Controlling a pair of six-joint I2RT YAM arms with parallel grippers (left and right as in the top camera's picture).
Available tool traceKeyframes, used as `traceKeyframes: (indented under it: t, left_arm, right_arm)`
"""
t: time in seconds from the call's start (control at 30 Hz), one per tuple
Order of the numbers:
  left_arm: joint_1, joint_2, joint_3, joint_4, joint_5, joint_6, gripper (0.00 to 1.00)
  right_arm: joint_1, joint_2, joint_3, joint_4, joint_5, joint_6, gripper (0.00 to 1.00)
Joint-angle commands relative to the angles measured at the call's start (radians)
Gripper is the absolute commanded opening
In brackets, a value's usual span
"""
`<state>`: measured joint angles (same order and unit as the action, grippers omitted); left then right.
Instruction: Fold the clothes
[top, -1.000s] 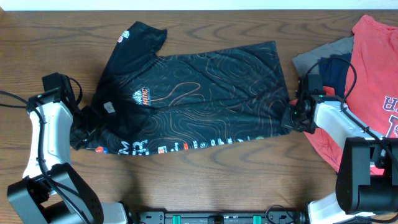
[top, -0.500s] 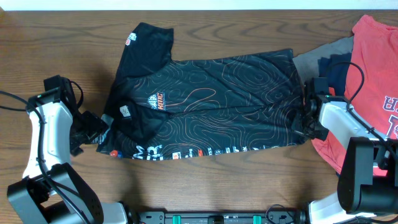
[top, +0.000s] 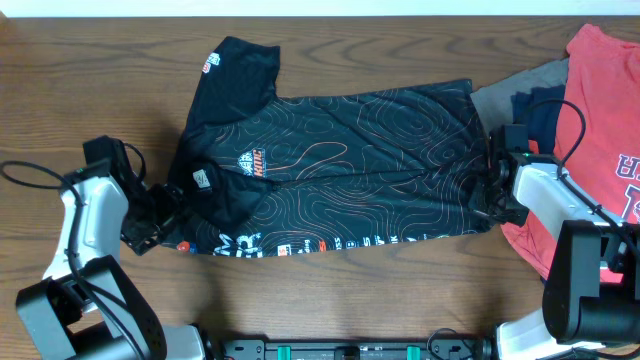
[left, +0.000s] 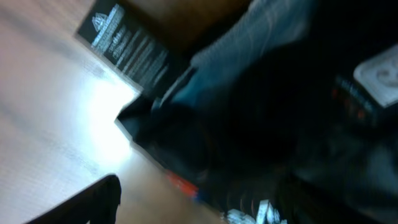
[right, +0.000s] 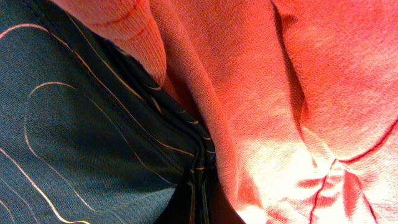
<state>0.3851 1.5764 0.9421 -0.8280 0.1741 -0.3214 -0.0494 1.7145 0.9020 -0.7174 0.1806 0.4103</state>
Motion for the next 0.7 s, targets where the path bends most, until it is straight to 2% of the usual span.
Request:
traceKeyframes:
  t: [0.0, 0.1, 0.13, 0.27, 0.3, 0.4, 0.5, 0.67]
  left_arm:
    - [0.002, 0.000, -0.066, 0.067, 0.010, 0.009, 0.83]
    - [0.002, 0.000, -0.096, 0.121, 0.008, 0.009, 0.73]
    - [0.002, 0.000, -0.101, 0.130, 0.008, 0.009, 0.65]
    - [0.002, 0.000, -0.110, 0.130, -0.011, 0.010, 0.45]
    - [0.002, 0.000, -0.113, 0.126, -0.022, 0.010, 0.34]
    - [0.003, 0.000, -0.120, 0.080, -0.080, -0.008, 0.21]
    - [0.010, 0.000, -0.120, 0.009, -0.148, -0.058, 0.12]
    - [0.051, 0.000, -0.120, -0.049, -0.167, -0.059, 0.09]
  right_arm:
    - [-0.017, 0.040, -0.035, -0.011, 0.010, 0.015, 0.01]
    - [-0.017, 0.040, -0.035, -0.011, 0.010, 0.015, 0.01]
    - [-0.017, 0.040, -0.035, -0.011, 0.009, 0.015, 0.01]
    - [-0.017, 0.040, -0.035, -0.013, -0.001, 0.014, 0.01]
    - [-0.017, 0.040, -0.035, -0.013, -0.003, 0.014, 0.01]
    - [-0.017, 0.040, -0.035, -0.013, -0.005, 0.015, 0.01]
    - [-0.017, 0.040, -0.035, -0.013, -0.005, 0.014, 0.01]
    - [-0.017, 0.040, -0.035, -0.013, -0.005, 0.015, 0.01]
